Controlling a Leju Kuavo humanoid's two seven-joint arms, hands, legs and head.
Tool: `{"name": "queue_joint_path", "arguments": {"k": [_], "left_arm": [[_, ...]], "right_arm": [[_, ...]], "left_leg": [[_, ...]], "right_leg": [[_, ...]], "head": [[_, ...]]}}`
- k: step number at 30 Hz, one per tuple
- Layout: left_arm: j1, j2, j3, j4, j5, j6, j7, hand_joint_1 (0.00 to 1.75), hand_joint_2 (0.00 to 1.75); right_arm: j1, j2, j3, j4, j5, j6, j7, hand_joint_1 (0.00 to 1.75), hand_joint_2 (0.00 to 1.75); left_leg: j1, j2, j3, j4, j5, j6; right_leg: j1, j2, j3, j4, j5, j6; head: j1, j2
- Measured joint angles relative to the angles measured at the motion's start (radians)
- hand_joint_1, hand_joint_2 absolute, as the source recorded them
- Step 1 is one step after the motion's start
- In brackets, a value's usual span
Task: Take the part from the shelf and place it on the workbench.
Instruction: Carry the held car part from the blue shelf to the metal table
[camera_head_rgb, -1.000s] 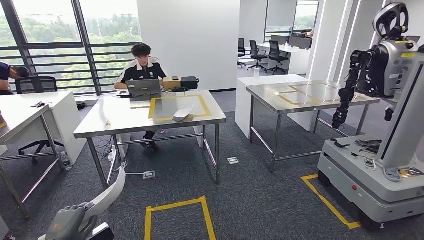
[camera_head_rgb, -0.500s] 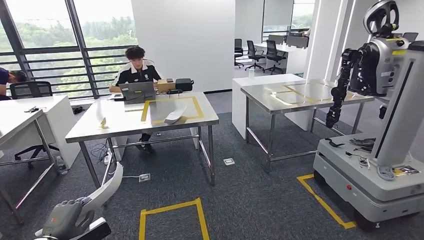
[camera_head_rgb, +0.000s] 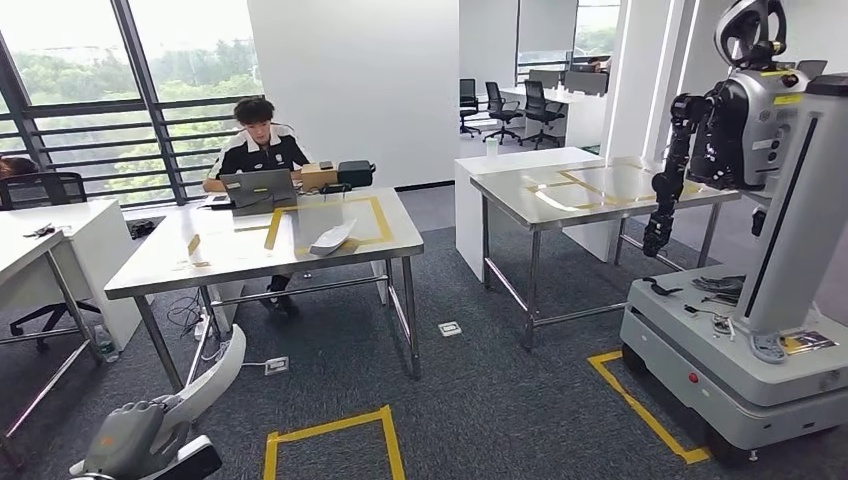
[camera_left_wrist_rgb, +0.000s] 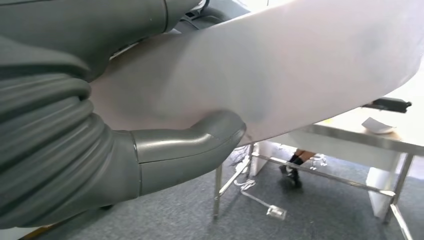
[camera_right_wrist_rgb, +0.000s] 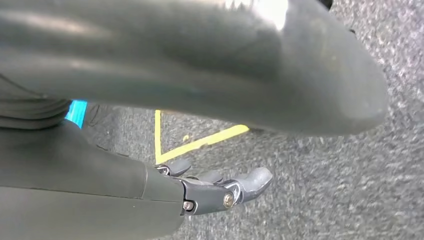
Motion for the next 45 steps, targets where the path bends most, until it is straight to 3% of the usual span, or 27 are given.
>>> {"name": "queue_joint_path", "arguments": {"k": [3, 5, 7, 9, 10, 11, 12, 15, 16, 18, 20, 21, 24, 26, 27, 29, 30, 31, 32, 35, 37, 39, 41, 42, 43, 45], "left_arm": [[-0.004, 0.000, 0.000, -0.001, 0.001, 0.000, 0.001, 1.75, 1.75], [-0.004, -0.002, 0.000, -0.002, 0.001, -0.001, 0.000, 1.75, 1.75], [-0.007, -0.003, 0.000, -0.001, 0.001, -0.003, -0.001, 1.75, 1.75], [-0.008, -0.005, 0.000, 0.000, 0.001, -0.005, -0.001, 1.75, 1.75], [-0.006, -0.007, 0.000, 0.001, 0.001, -0.006, 0.000, 1.75, 1.75], [-0.003, -0.008, 0.000, 0.002, 0.001, -0.008, 0.000, 1.75, 1.75], [-0.001, -0.009, 0.000, 0.002, 0.001, -0.009, 0.002, 1.75, 1.75], [0.001, -0.010, 0.000, 0.001, 0.004, -0.013, 0.006, 1.75, 1.75], [0.002, -0.010, 0.000, -0.001, 0.005, -0.014, 0.008, 1.75, 1.75], [0.005, -0.009, -0.001, -0.007, 0.005, -0.017, 0.011, 1.75, 1.75], [0.007, -0.006, -0.001, -0.014, 0.006, -0.017, 0.011, 1.75, 1.75], [0.006, -0.004, -0.001, -0.015, 0.006, -0.017, 0.011, 1.75, 1.75], [0.012, -0.003, -0.001, -0.015, 0.006, -0.017, 0.012, 1.75, 1.75], [0.021, -0.002, -0.002, -0.015, 0.006, -0.017, 0.012, 1.75, 1.75], [0.023, -0.002, -0.002, -0.015, 0.006, -0.017, 0.012, 1.75, 1.75], [0.024, 0.001, -0.002, -0.015, 0.005, -0.018, 0.011, 1.75, 1.75], [0.023, 0.001, -0.002, -0.015, 0.004, -0.020, 0.011, 1.75, 1.75], [0.024, 0.002, -0.002, -0.015, 0.002, -0.024, 0.011, 1.75, 1.75], [0.023, 0.001, -0.002, -0.015, 0.000, -0.028, 0.011, 1.75, 1.75], [0.015, -0.001, -0.007, -0.018, -0.010, -0.037, 0.009, 1.75, 1.75], [0.001, -0.003, -0.013, -0.017, -0.016, -0.039, 0.008, 1.75, 1.75], [-0.010, -0.006, -0.020, -0.013, -0.019, -0.040, 0.008, 1.75, 1.75], [-0.012, -0.012, -0.026, -0.009, -0.023, -0.042, 0.008, 1.75, 1.75], [-0.013, -0.016, -0.029, -0.007, -0.027, -0.043, 0.009, 1.75, 1.75], [-0.015, -0.020, -0.033, -0.005, -0.031, -0.044, 0.010, 1.75, 1.75], [-0.023, -0.026, -0.043, 0.001, -0.038, -0.048, 0.012, 1.75, 1.75]], "right_arm": [[0.001, 0.002, -0.002, 0.000, 0.000, 0.000, 0.000, 0.00, 0.00], [-0.001, 0.001, -0.002, 0.000, 0.001, 0.000, -0.001, 0.00, 0.00], [-0.005, 0.000, -0.002, 0.000, 0.002, 0.000, -0.001, 0.00, 0.00], [-0.005, -0.001, -0.002, 0.000, 0.003, 0.000, 0.000, 0.00, 0.00], [-0.003, -0.002, -0.002, 0.000, 0.004, 0.000, 0.000, 0.00, 0.00], [-0.001, -0.002, -0.003, 0.000, 0.004, 0.000, 0.000, 0.00, 0.00], [0.000, -0.003, -0.003, 0.000, 0.005, 0.000, 0.000, 0.00, 0.00], [0.004, -0.007, -0.003, 0.000, 0.006, 0.000, 0.000, 0.00, 0.00], [0.004, -0.009, -0.003, 0.000, 0.006, 0.000, 0.000, 0.00, 0.00], [0.003, -0.010, -0.003, 0.000, 0.007, 0.000, 0.000, 0.00, 0.00], [0.003, -0.010, -0.003, 0.000, 0.007, 0.000, -0.001, 0.00, 0.00], [0.002, -0.010, -0.003, 0.000, 0.007, 0.000, -0.001, 0.00, 0.00], [0.002, -0.011, -0.003, 0.000, 0.007, 0.000, -0.001, 0.00, 0.00], [0.003, -0.011, -0.004, 0.000, 0.008, 0.000, -0.001, 0.00, 0.00], [0.003, -0.011, -0.004, 0.000, 0.009, 0.000, -0.001, 0.00, 0.00], [0.003, -0.012, -0.004, 0.000, 0.010, 0.000, -0.001, 0.00, 0.00], [0.002, -0.014, -0.004, 0.000, 0.010, 0.000, -0.001, 0.00, 0.00], [0.001, -0.015, -0.004, 0.000, 0.010, 0.000, -0.001, 0.00, 0.00], [-0.001, -0.017, -0.004, 0.000, 0.009, 0.000, -0.001, 0.00, 0.00], [-0.003, -0.017, -0.004, 0.000, 0.006, 0.000, -0.002, 0.00, 0.00], [-0.004, -0.016, -0.005, 0.000, 0.004, 0.002, -0.002, 0.00, 0.00], [-0.002, -0.016, -0.005, 0.000, 0.003, 0.005, -0.002, 0.00, 0.00], [0.002, -0.016, -0.007, 0.000, 0.001, 0.006, -0.002, 0.00, 0.00], [0.003, -0.016, -0.008, 0.000, 0.000, 0.006, -0.002, 0.00, 0.00], [0.004, -0.016, -0.009, 0.000, -0.001, 0.006, -0.002, 0.00, 0.00], [0.007, -0.017, -0.011, 0.000, -0.002, 0.006, -0.002, 0.00, 0.00]], "left_leg": [[-0.003, -0.003, 0.039, -0.058, -0.012, 0.007], [0.001, -0.007, 0.066, -0.077, -0.020, 0.012], [0.003, -0.009, 0.090, -0.085, -0.031, 0.020], [0.003, -0.011, 0.108, -0.085, -0.049, 0.026], [0.002, -0.013, 0.119, -0.085, -0.060, 0.027], [0.002, -0.015, 0.133, -0.083, -0.072, 0.027], [0.002, -0.017, 0.147, -0.081, -0.084, 0.026], [0.000, -0.020, 0.182, -0.073, -0.121, 0.018], [0.000, -0.021, 0.185, -0.073, -0.131, 0.013], [0.000, -0.025, 0.192, -0.067, -0.136, 0.002], [0.001, -0.022, 0.184, -0.031, -0.132, -0.009], [0.003, -0.020, 0.162, 0.007, -0.134, -0.016], [0.021, -0.014, 0.046, 0.166, -0.186, -0.036], [0.035, -0.011, -0.002, 0.191, -0.211, -0.050], [0.042, -0.009, -0.005, 0.160, -0.192, -0.058], [0.055, 0.000, 0.016, 0.036, -0.086, -0.075], [0.058, 0.006, 0.026, -0.016, -0.043, -0.076], [0.058, 0.010, 0.033, -0.051, -0.012, -0.072], [0.057, 0.013, 0.035, -0.065, -0.004, -0.063], [0.055, 0.008, 0.055, -0.064, -0.018, -0.033], [0.050, 0.004, 0.073, -0.066, -0.030, -0.017], [0.041, 0.002, 0.089, -0.066, -0.047, -0.004], [0.030, -0.003, 0.114, -0.066, -0.068, 0.003], [0.025, -0.005, 0.130, -0.065, -0.080, 0.005], [0.021, -0.006, 0.147, -0.066, -0.093, 0.006], [0.014, -0.008, 0.173, -0.065, -0.118, 0.005]], "right_leg": [[0.004, -0.002, 0.026, -0.018, 0.008, 0.014], [0.006, -0.004, 0.017, 0.015, 0.014, 0.018], [0.009, -0.004, -0.043, 0.107, -0.001, 0.019], [0.013, -0.004, -0.129, 0.202, -0.042, 0.023], [0.015, -0.004, -0.161, 0.220, -0.057, 0.025], [0.016, -0.004, -0.179, 0.209, -0.055, 0.025], [0.017, -0.004, -0.183, 0.170, -0.028, 0.024], [0.024, -0.003, -0.158, 0.009, 0.125, 0.010], [0.027, -0.002, -0.150, -0.018, 0.153, 0.003], [0.028, -0.003, -0.136, -0.033, 0.157, -0.010], [0.023, -0.004, -0.114, -0.044, 0.153, -0.022], [0.020, -0.004, -0.101, -0.046, 0.148, -0.026], [0.013, -0.004, -0.069, -0.049, 0.120, -0.029], [0.007, -0.004, -0.043, -0.048, 0.098, -0.022], [0.002, -0.004, -0.028, -0.048, 0.086, -0.017], [-0.006, -0.004, 0.001, -0.046, 0.061, -0.002], [-0.008, -0.003, 0.011, -0.046, 0.049, 0.006], [-0.008, -0.004, 0.018, -0.046, 0.038, 0.016], [-0.007, -0.004, 0.024, -0.046, 0.032, 0.026], [-0.011, -0.008, 0.031, -0.028, 0.030, 0.044], [-0.011, -0.008, -0.022, 0.060, 0.021, 0.042], [-0.003, -0.008, -0.114, 0.180, -0.020, 0.037], [0.006, -0.007, -0.183, 0.229, -0.061, 0.030], [0.012, -0.007, -0.196, 0.210, -0.057, 0.023], [0.018, -0.007, -0.197, 0.164, -0.024, 0.014], [0.034, -0.003, -0.182, 0.049, 0.083, -0.009]], "head": [[0.001, 0.000], [0.002, 0.000], [0.003, 0.000], [0.003, 0.000], [0.003, 0.000], [0.003, 0.000], [0.003, 0.000], [0.003, 0.000], [0.003, 0.000], [0.004, 0.000], [0.004, 0.000], [0.003, 0.000], [0.002, 0.000], [0.002, 0.000], [0.002, 0.000], [0.002, 0.000], [0.001, 0.000], [0.001, 0.000], [0.000, 0.000], [0.004, 0.000], [0.008, 0.000], [0.009, 0.000], [0.010, 0.000], [0.011, 0.000], [0.011, 0.000], [0.011, 0.000]]}}
